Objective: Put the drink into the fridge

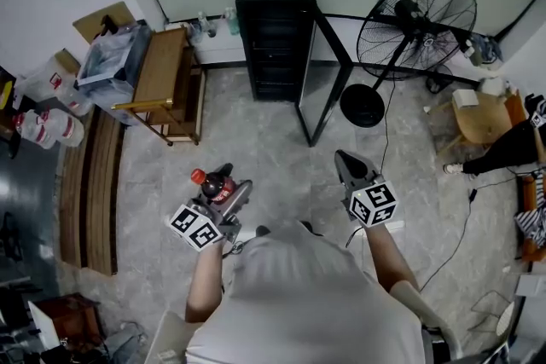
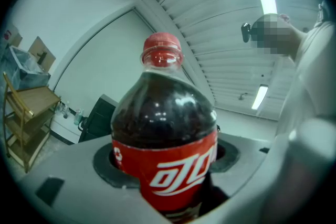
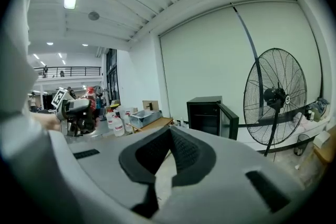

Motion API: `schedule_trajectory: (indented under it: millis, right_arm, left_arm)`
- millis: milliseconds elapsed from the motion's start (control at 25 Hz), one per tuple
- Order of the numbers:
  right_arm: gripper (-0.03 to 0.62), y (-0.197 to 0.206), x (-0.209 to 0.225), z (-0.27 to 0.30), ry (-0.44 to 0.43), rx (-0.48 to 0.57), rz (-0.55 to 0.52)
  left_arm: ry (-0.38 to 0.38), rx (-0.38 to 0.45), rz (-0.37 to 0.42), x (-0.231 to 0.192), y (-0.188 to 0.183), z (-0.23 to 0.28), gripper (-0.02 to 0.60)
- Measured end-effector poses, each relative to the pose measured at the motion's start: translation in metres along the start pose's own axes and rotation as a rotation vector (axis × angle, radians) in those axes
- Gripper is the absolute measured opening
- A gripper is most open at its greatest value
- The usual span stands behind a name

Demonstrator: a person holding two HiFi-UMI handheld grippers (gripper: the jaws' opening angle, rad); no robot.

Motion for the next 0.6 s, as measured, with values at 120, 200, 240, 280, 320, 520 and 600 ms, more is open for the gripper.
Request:
schedule_trajectory:
  millis: [120,200,240,280,320,520,600]
  right_arm:
    - [-0.002,0.004,-0.009,0.004,0.002,-0.013,-0.007]
    - [-0.002,0.005,-0.016,0.008,0.003,-0.016,-0.002]
    - [-0.002,0.005,-0.019,0.011,0.003,-0.016,0.0]
    - [-0.002,0.005,-0.024,0.013,0.001,-0.017,0.002]
    - [-0.002,0.005,-0.029,0.016,0.0,-0.018,0.003]
    - [-0.002,0.006,-0.051,0.03,0.002,-0.013,0.022]
    - [0.002,0.006,-0.059,0.036,0.008,-0.009,0.032]
  left_arm:
    - [-0.005,-0.004,-0.002,-0.005,-0.001,-0.009,0.302]
    - [-0.009,-0.005,-0.006,-0.01,-0.002,-0.017,0.302]
    - [-0.011,-0.004,-0.008,-0.013,-0.003,-0.021,0.302]
    - [-0.013,-0.004,-0.01,-0.016,-0.005,-0.026,0.302]
    - [-0.015,-0.004,-0.012,-0.018,-0.006,-0.031,0.302]
    - [-0.016,-0.009,-0.018,-0.036,-0.011,-0.052,0.302]
    - [-0.013,-0.014,-0.023,-0.044,-0.014,-0.061,0.302]
Point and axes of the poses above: the fingertips, and each gripper's own axes: z forward along the fingers, x to its right, y out of its underside, the point moved 1 cm from there along -z, backward along the fingers, and after that the axes turned 2 degrees about y, right-handed, at the moved point
